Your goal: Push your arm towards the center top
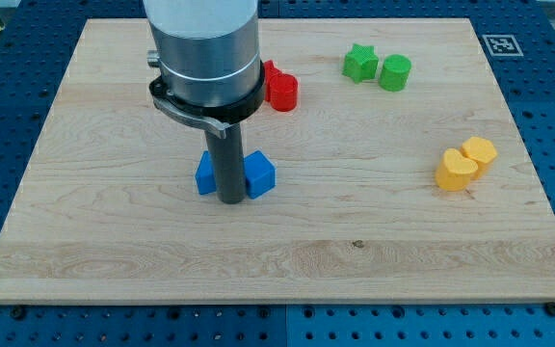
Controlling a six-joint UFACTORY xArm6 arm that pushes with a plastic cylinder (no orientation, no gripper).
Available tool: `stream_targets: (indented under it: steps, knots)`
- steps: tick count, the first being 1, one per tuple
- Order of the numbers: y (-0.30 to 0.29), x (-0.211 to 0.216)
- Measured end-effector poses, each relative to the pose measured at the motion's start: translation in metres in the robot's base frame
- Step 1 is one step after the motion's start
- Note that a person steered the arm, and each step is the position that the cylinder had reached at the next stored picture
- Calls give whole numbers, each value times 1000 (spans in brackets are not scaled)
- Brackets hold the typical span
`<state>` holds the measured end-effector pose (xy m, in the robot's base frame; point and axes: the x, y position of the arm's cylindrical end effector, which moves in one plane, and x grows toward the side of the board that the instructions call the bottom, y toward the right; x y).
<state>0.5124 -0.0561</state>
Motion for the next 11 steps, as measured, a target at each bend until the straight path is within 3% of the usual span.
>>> stream_targets:
  steps: [3, 5, 6, 9, 11]
  knots:
    - [17, 12]
    - [-119, 26]
    - [-142, -24]
    - [-69, -226]
    - [8, -229]
